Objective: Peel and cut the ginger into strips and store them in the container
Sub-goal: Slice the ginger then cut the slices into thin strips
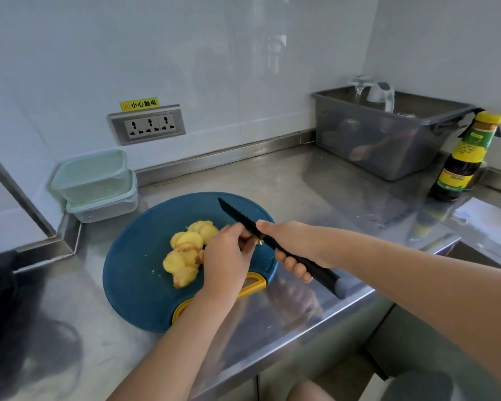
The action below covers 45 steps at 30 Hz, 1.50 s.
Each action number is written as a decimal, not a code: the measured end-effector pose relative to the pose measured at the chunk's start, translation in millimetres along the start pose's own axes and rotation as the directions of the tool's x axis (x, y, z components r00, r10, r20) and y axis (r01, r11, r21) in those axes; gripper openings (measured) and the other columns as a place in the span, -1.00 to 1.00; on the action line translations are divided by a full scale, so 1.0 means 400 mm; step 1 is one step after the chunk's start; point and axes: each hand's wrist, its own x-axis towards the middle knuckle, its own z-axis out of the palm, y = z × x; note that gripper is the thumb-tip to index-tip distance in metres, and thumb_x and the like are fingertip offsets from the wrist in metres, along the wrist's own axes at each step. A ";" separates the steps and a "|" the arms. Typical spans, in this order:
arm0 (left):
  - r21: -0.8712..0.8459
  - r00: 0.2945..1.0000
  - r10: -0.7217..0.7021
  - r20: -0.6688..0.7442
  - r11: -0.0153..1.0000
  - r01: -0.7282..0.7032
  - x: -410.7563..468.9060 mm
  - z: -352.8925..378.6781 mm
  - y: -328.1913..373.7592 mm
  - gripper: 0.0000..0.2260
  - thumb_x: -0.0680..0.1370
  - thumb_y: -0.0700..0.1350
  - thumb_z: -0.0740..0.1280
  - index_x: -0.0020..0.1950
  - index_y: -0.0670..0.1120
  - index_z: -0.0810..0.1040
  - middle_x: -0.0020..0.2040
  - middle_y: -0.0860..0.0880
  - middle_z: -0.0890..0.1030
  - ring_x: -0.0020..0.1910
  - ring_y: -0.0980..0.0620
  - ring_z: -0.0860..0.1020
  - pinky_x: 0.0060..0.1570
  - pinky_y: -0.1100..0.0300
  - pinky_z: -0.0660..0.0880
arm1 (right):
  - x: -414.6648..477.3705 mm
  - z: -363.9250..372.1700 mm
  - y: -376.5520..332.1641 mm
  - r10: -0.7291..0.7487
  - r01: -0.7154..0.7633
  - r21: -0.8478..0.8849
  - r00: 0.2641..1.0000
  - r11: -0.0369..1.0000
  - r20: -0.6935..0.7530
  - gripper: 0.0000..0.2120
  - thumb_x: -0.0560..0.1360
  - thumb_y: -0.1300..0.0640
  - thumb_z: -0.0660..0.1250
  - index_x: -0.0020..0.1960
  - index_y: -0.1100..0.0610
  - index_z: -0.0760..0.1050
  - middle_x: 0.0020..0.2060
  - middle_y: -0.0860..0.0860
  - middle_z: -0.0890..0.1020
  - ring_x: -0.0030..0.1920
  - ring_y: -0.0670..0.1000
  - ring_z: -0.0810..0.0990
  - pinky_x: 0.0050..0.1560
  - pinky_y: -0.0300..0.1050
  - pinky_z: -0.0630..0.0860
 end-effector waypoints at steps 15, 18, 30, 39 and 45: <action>-0.011 0.998 -0.056 0.017 0.998 0.057 0.004 0.002 -0.008 -0.95 0.49 -0.12 0.40 -0.15 -0.07 0.57 -0.22 0.06 0.58 -0.28 0.13 0.49 -0.34 0.40 0.32 | 0.012 -0.015 -0.036 0.045 -0.050 0.059 0.995 0.997 0.087 -0.42 0.56 -0.35 0.03 -0.40 0.08 0.26 -0.60 -0.06 0.29 -0.65 -0.10 0.23 -0.59 -0.34 0.20; -0.034 0.998 -0.060 0.018 0.998 0.061 0.006 0.003 -0.009 -0.95 0.49 -0.13 0.40 -0.14 -0.08 0.58 -0.21 0.05 0.59 -0.26 0.11 0.51 -0.33 0.38 0.33 | 0.017 -0.008 -0.037 0.039 -0.043 0.054 0.997 0.998 0.069 -0.42 0.56 -0.35 0.05 -0.40 0.08 0.26 -0.60 -0.05 0.29 -0.65 -0.10 0.23 -0.58 -0.35 0.21; -0.073 0.997 -0.076 0.014 0.994 0.077 0.006 0.008 -0.015 -0.98 0.50 -0.14 0.40 -0.12 -0.07 0.60 -0.20 0.05 0.62 -0.24 0.11 0.53 -0.29 0.34 0.40 | 0.030 0.005 -0.029 0.049 -0.063 0.170 0.995 0.983 0.087 -0.41 0.55 -0.36 0.05 -0.41 0.08 0.26 -0.59 -0.05 0.30 -0.65 -0.09 0.23 -0.61 -0.35 0.23; -0.057 0.996 -0.083 0.019 0.995 0.084 0.007 0.006 -0.015 -0.97 0.52 -0.16 0.37 -0.12 -0.09 0.59 -0.19 0.02 0.62 -0.23 0.09 0.54 -0.26 0.24 0.47 | 0.054 0.034 -0.024 0.038 -0.042 0.142 0.999 0.989 0.030 -0.40 0.54 -0.39 0.04 -0.40 0.09 0.25 -0.60 -0.02 0.30 -0.65 -0.07 0.22 -0.61 -0.35 0.22; -0.070 0.994 -0.107 0.011 0.992 0.108 0.004 0.005 -0.013 -0.95 0.52 -0.15 0.37 -0.14 -0.08 0.56 -0.22 0.05 0.60 -0.26 0.11 0.54 -0.28 0.26 0.46 | 0.064 0.039 -0.016 0.017 -0.020 0.163 1.000 0.986 0.020 -0.40 0.54 -0.39 0.04 -0.40 0.09 0.24 -0.59 -0.01 0.30 -0.63 -0.05 0.22 -0.60 -0.32 0.22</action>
